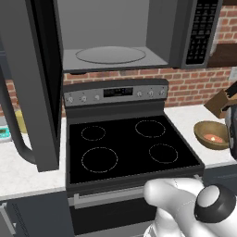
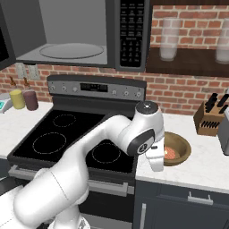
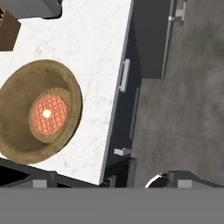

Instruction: Open the microwave, place the bowl with waffle inside the microwave, then close the microwave door and turn it on.

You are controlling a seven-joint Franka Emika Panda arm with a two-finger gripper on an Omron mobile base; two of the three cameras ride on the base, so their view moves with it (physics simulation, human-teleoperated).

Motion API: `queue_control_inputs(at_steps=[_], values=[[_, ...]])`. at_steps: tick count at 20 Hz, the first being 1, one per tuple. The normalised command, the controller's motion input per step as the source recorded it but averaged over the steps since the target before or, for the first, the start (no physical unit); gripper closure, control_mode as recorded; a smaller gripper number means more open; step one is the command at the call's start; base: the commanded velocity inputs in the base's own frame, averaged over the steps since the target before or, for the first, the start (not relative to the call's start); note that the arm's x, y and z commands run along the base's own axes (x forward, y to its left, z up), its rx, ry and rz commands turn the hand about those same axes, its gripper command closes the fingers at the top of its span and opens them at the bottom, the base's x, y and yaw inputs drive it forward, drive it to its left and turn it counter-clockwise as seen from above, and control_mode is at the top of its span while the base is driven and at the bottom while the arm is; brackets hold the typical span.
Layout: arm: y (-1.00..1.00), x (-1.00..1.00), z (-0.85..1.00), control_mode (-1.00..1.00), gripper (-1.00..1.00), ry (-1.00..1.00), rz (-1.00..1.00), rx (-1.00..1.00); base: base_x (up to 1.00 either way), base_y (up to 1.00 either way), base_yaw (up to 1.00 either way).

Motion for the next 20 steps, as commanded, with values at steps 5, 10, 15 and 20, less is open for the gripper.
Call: queue_control_inputs(at_steps=[5, 10, 15, 20], values=[[-0.24, 0.28, -0.44, -1.00, -1.00, 0.00, 0.04, 0.00, 0.00, 0.00, 0.00], [-0.23, 0.25, -0.41, -1.00, -1.00, 0.00, 0.03, 0.01, 0.00, 0.00, 0.00], [-0.22, 0.29, -0.27, -1.00, -1.00, 0.00, 0.02, 0.04, 0.00, 0.00, 0.00], [-0.23, 0.39, -0.20, -1.00, -1.00, 0.01, 0.02, 0.05, 0.00, 0.00, 0.00]])
